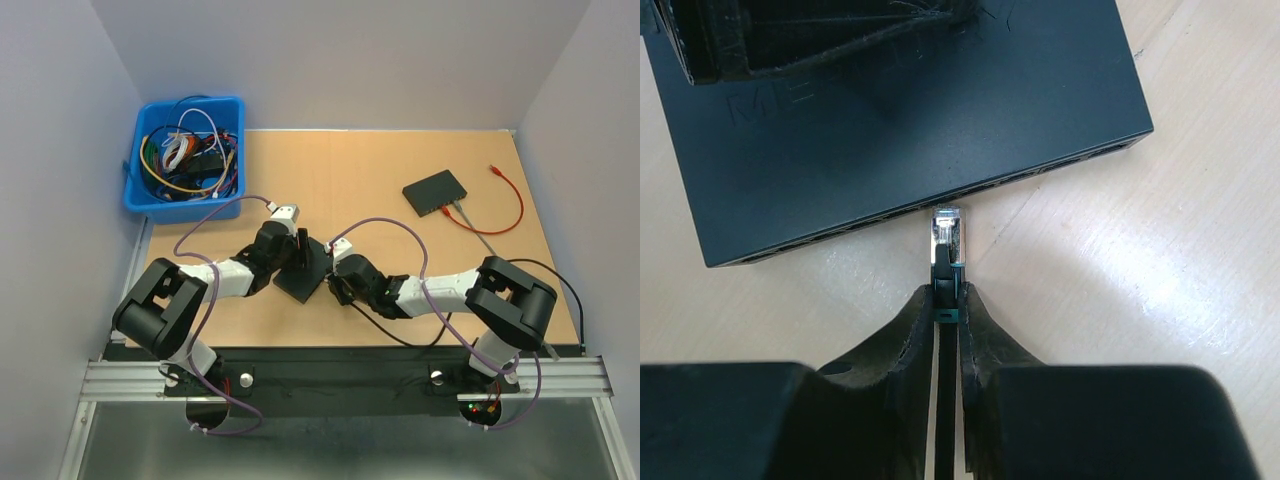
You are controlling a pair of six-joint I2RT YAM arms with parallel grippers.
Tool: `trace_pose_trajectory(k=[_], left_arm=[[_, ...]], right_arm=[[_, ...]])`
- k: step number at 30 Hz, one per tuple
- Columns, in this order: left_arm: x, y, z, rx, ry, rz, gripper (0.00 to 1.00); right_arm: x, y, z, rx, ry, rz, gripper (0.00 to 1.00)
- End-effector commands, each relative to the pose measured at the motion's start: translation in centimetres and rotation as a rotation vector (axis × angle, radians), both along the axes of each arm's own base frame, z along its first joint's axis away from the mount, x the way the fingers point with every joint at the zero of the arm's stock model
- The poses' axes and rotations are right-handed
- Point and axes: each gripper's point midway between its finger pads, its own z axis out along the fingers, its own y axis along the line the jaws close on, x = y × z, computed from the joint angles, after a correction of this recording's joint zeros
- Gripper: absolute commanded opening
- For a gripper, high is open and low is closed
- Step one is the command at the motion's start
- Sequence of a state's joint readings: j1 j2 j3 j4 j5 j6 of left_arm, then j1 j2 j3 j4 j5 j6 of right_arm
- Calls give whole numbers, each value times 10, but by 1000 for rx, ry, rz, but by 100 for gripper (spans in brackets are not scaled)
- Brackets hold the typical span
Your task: Insert the plug into the switch port
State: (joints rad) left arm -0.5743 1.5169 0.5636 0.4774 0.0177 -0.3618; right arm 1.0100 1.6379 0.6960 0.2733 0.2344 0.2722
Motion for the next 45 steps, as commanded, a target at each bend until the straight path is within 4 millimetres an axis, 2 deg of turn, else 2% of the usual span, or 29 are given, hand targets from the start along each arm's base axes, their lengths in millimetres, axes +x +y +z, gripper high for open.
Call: trace_pose_trajectory(k=[1, 13, 24, 31, 45], left_arm=[[4, -17, 13, -30, -23, -59, 64], [0, -27, 10, -12, -24, -103, 64], [-6, -34, 13, -12, -34, -150, 64], [-12, -42, 13, -14, -40, -202, 64], [-30, -70, 8, -26, -27, -349, 63]], right_arm=[[8, 20, 34, 105, -66, 10, 0], [8, 15, 46, 131, -93, -4, 0], [9, 17, 35, 107, -80, -5, 0], [14, 9, 36, 83, -105, -39, 0], [8, 18, 34, 100, -79, 16, 0]])
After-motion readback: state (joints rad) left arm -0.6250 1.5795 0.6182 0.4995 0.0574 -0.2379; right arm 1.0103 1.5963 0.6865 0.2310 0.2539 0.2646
